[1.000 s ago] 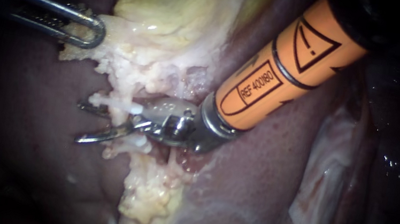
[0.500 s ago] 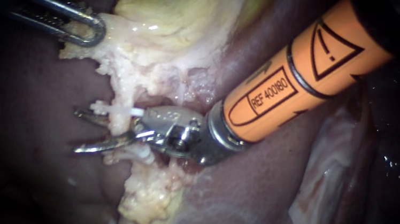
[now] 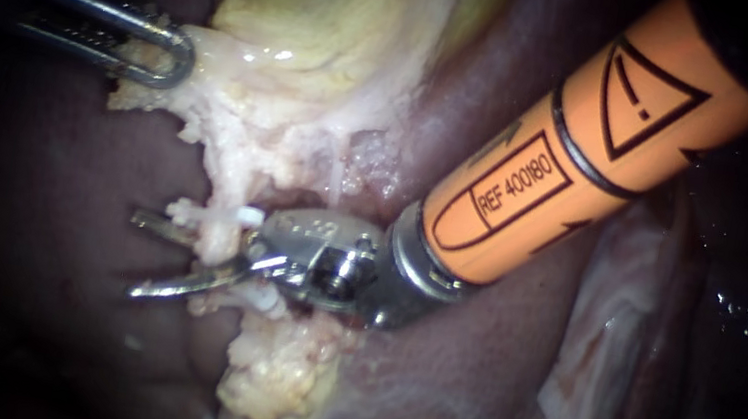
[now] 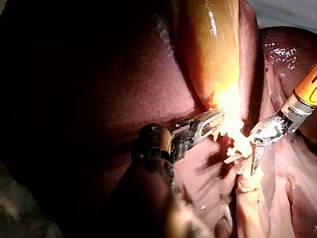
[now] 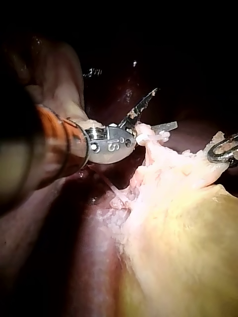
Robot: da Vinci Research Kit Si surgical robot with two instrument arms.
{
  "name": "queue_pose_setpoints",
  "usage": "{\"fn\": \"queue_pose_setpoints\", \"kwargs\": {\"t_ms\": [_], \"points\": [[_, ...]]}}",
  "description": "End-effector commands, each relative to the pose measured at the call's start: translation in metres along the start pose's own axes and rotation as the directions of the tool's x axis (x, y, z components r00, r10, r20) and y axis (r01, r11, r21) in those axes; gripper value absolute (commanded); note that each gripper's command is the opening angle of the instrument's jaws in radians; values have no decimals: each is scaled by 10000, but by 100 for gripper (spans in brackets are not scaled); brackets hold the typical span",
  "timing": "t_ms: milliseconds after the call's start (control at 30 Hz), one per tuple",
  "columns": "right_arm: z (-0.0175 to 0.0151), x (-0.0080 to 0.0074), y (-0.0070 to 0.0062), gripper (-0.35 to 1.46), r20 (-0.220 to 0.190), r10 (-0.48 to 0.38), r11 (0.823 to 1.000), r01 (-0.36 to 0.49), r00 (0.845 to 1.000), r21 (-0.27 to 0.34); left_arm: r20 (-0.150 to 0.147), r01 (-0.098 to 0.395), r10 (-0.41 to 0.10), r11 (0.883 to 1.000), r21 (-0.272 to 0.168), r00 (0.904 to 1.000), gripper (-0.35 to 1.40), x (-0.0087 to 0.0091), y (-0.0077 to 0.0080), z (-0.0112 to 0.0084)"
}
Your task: Go to the cutting position left tube
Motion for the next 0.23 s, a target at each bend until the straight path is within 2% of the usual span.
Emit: {"fn": "queue_pose_setpoints", "kwargs": {"t_ms": [33,233], "points": [[0,0,0,140,5,4,10000,-4,10000,-3,2,1,-1,10000,-1,10000,-35,0,0,0],[1,0,1,140,4,5,10000,-5,10000,-6,1,2,-2,10000,-1,10000,-35,0,0,1]]}}
